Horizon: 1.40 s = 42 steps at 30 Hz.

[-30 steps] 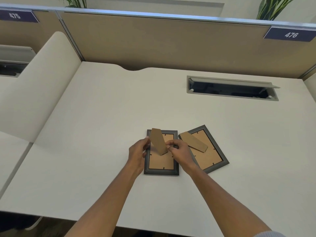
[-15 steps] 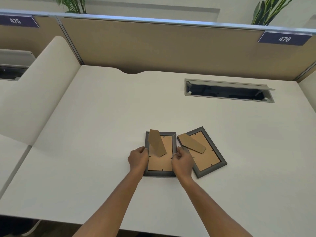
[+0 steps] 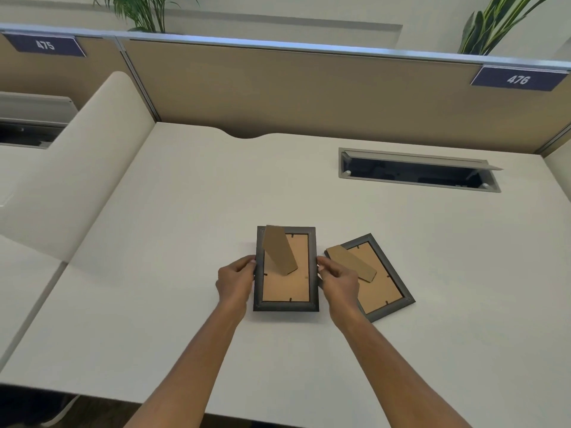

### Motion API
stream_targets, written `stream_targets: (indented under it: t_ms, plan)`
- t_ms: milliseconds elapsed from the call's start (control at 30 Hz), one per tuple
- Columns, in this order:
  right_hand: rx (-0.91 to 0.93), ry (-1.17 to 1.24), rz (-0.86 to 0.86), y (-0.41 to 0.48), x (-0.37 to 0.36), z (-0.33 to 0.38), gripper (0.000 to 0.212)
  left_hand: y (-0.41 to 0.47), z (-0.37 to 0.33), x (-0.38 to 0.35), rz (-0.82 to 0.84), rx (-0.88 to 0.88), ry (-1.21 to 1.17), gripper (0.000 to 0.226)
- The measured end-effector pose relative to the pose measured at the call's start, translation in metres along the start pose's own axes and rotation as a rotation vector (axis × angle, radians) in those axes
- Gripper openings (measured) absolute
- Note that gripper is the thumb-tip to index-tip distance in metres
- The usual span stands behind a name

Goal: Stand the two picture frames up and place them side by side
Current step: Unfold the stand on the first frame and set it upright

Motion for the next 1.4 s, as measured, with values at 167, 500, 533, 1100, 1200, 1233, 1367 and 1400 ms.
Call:
stream_targets:
  t_ms: [167, 500, 533, 1100, 1200, 1233, 1367, 1400]
  plan:
    - [0.072, 0.087, 0.149, -0.005, -0.006, 0.017, 0.028, 0.005, -0.021, 0.011, 0.07, -0.027, -0.205, 0.01]
    - [0.124, 0.251, 0.283, -0.01, -0.015, 0.047, 0.03, 0.011, -0.047, 0.016, 0.162, -0.08, -0.312, 0.026]
    - [0.124, 0.263, 0.305, -0.01, -0.017, 0.051, 0.03, 0.012, -0.048, 0.017, 0.158, -0.076, -0.322, 0.026]
    - [0.233, 0.173, 0.213, 0.004, -0.04, 0.065, 0.026, 0.022, -0.034, 0.007, 0.127, -0.079, -0.358, 0.014]
    - [0.203, 0.159, 0.217, 0.008, -0.046, 0.06, 0.029, 0.027, -0.029, 0.008, 0.106, -0.065, -0.357, 0.021]
    - [0.196, 0.155, 0.214, 0.01, -0.048, 0.058, 0.03, 0.029, -0.027, 0.009, 0.093, -0.063, -0.341, 0.023]
    - [0.173, 0.145, 0.214, 0.016, -0.055, 0.052, 0.032, 0.036, -0.022, 0.01, 0.042, -0.071, -0.284, 0.031]
    - [0.169, 0.148, 0.219, 0.017, -0.056, 0.05, 0.032, 0.038, -0.023, 0.01, 0.039, -0.069, -0.286, 0.032]
Point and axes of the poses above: each hand's wrist, its own y-axis towards the middle knuckle, its own x-axis out of the back of the hand, z = x × y, the point moved 7 cm from there along y, towards the middle knuckle, and after that the axes turned 6 degrees about -z, right-handed, at the moved point
